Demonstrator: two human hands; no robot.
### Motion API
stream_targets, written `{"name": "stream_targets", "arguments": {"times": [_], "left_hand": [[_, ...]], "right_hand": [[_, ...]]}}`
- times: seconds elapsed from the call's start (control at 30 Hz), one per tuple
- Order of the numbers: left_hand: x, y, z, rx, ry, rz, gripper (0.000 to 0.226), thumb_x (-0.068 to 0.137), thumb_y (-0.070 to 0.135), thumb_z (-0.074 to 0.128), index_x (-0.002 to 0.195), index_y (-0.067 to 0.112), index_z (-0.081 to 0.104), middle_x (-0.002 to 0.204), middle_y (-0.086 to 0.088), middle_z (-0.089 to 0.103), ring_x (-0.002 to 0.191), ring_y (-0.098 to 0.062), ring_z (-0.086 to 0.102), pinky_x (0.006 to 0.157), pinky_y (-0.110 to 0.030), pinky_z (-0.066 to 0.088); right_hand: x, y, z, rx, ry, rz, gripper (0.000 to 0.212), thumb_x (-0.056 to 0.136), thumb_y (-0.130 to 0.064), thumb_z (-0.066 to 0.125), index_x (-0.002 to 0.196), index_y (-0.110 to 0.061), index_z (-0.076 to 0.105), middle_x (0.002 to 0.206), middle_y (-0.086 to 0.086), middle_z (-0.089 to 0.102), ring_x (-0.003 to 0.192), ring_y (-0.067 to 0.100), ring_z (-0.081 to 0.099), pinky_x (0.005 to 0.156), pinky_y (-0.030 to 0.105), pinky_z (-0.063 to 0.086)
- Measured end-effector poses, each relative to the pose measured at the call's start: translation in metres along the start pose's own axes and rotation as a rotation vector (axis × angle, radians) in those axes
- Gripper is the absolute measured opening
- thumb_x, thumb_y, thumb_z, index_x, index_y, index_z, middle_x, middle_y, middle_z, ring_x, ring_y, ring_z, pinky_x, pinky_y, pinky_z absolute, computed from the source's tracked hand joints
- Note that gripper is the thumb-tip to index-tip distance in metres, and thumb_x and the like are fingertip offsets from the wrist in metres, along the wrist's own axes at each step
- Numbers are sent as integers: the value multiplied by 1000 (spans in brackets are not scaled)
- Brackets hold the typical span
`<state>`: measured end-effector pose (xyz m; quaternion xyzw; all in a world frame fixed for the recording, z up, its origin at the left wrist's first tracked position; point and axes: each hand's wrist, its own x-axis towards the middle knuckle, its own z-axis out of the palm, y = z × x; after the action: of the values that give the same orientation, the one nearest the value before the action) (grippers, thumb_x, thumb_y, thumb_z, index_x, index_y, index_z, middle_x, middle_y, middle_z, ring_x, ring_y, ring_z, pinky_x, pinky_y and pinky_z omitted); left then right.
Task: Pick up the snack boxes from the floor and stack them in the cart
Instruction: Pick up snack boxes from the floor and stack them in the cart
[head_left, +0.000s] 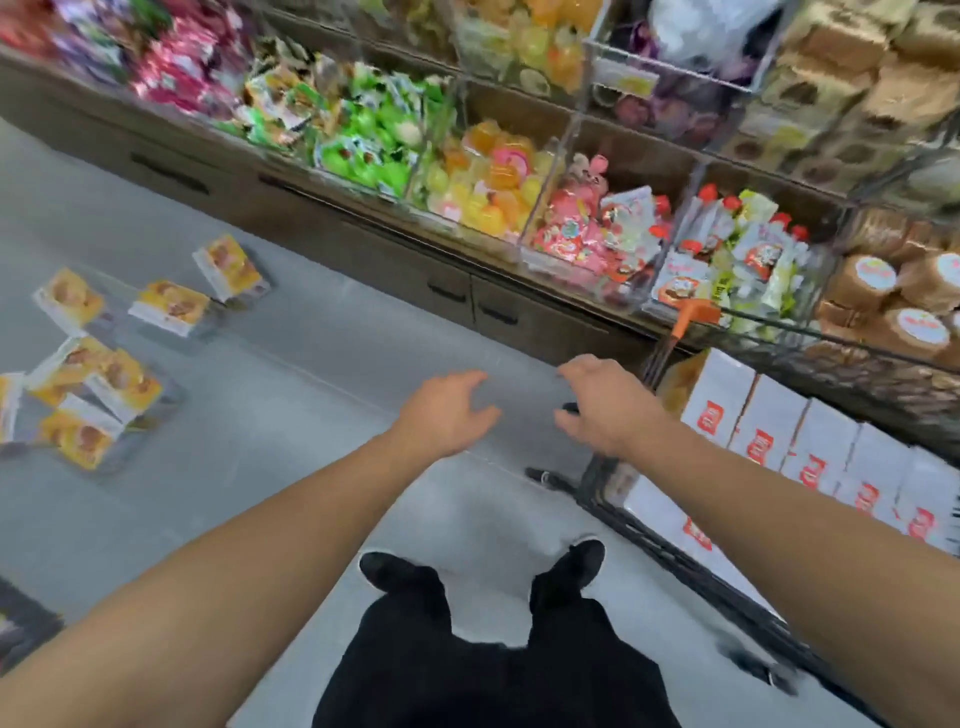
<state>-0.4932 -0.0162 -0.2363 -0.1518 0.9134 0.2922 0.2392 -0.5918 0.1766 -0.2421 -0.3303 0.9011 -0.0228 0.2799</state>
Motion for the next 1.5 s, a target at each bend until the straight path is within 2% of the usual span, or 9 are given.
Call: {"name": "stream_targets", "arguments": {"times": [0.17, 0.4, 0.63, 0.93, 1.07, 1.2, 1.5], "left_hand": [[-64, -154, -68, -107, 181, -179, 59, 91, 42, 60, 144, 20, 45, 145, -7, 50, 131, -28, 47, 108, -36, 38], [-165, -334, -124, -290, 407, -468, 60, 90, 38, 60, 144, 17, 45, 149, -3, 45, 136, -23, 42, 111, -31, 32], [-225, -464, -153, -456, 545, -736, 60, 90, 36, 60, 145, 17, 44, 150, -2, 45, 136, -22, 43, 109, -29, 31], [-242, -597, -225, -652, 683, -1018, 59, 87, 37, 63, 142, 21, 47, 141, -5, 54, 124, -26, 54, 104, -32, 38], [-249, -646, -248, -754, 739, -1081, 59, 88, 34, 63, 143, 19, 47, 141, -7, 54, 124, -27, 53, 104, -32, 41], [-253, -699, -253, -769, 714, -1094, 60, 89, 36, 62, 144, 19, 45, 146, -6, 50, 127, -26, 52, 106, -32, 40], [-247, -893, -232, -860, 650, -1058, 62, 90, 37, 58, 147, 22, 40, 151, -1, 43, 132, -22, 46, 111, -35, 36]], "right_hand": [[66, -173, -10, -138, -6, -187, 60, 87, -46, 61, 136, -14, 50, 136, 10, 51, 124, 32, 49, 101, 43, 45], [130, -392, -1, -288, -71, -501, 64, 86, -48, 56, 142, -18, 45, 140, 6, 48, 130, 29, 46, 107, 41, 41], [205, -559, 7, -440, -157, -743, 62, 91, -44, 53, 146, -18, 40, 148, 2, 41, 134, 27, 40, 108, 40, 40], [326, -731, 1, -532, -247, -953, 62, 91, -45, 54, 145, -17, 41, 146, 4, 43, 133, 29, 42, 108, 41, 39], [360, -804, 2, -554, -280, -1021, 62, 91, -44, 53, 145, -16, 42, 147, 5, 44, 133, 29, 42, 107, 43, 41], [386, -867, 19, -549, -326, -1031, 62, 90, -43, 54, 144, -15, 43, 145, 6, 46, 132, 29, 42, 107, 43, 41], [458, -1017, 142, -602, -396, -946, 61, 91, -43, 55, 144, -16, 42, 146, 6, 44, 132, 30, 41, 106, 40, 40]]}}
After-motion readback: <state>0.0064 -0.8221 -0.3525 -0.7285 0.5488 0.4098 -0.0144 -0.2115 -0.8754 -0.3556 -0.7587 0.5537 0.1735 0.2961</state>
